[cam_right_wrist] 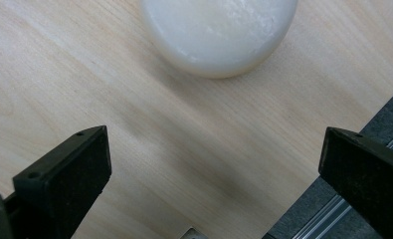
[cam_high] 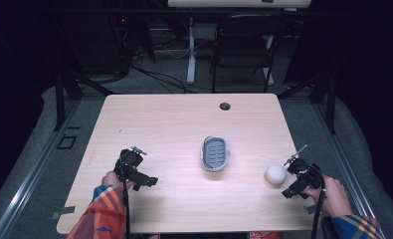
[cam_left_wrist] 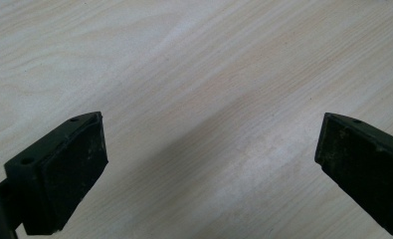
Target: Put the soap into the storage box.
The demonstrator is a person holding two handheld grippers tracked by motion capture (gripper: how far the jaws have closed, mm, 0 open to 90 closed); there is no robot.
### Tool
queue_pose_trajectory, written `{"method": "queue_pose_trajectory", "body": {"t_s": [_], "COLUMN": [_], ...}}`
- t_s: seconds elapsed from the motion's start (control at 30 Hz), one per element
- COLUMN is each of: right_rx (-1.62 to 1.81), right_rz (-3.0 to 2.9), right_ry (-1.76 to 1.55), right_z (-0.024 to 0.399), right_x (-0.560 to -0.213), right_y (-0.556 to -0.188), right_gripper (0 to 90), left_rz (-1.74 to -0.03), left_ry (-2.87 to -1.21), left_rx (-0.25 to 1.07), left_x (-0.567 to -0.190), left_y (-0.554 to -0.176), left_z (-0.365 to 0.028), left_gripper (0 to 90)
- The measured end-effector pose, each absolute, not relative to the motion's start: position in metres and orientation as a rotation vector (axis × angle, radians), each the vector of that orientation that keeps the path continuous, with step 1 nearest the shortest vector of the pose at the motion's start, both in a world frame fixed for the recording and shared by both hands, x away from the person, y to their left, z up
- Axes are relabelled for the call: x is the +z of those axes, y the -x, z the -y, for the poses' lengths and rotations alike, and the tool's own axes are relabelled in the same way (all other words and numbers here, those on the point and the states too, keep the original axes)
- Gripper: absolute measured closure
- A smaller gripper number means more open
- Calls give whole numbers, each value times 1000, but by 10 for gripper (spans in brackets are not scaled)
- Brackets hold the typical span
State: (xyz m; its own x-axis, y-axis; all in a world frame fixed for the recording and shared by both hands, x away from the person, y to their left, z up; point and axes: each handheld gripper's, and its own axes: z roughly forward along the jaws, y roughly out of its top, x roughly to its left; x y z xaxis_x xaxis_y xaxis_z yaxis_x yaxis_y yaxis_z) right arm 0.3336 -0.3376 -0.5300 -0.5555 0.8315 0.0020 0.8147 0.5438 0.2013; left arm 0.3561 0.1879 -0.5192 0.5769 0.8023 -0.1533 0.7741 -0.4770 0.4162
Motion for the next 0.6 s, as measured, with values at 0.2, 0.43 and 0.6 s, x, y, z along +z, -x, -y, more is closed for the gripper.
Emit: {"method": "queue_pose_trajectory", "body": {"t_s": [0.2,0.43,0.6], "right_rx": [162,206,197], "right_rz": [-2738,-2725,-2758], "right_ry": [-1338,-1350,-1328], "right_z": [335,330,327], "right_x": [-520,-518,-516], "right_y": [-341,-348,-355], "right_gripper": [0,0,0], "left_rz": [-1270,-1270,-1269], "left_ry": [-2363,-2364,-2367], "left_rx": [87,85,84], "left_x": [-519,-520,-520], "left_y": [-356,-356,-356], "left_z": [-187,-187,-187], "left_gripper": [0,0,0]}}
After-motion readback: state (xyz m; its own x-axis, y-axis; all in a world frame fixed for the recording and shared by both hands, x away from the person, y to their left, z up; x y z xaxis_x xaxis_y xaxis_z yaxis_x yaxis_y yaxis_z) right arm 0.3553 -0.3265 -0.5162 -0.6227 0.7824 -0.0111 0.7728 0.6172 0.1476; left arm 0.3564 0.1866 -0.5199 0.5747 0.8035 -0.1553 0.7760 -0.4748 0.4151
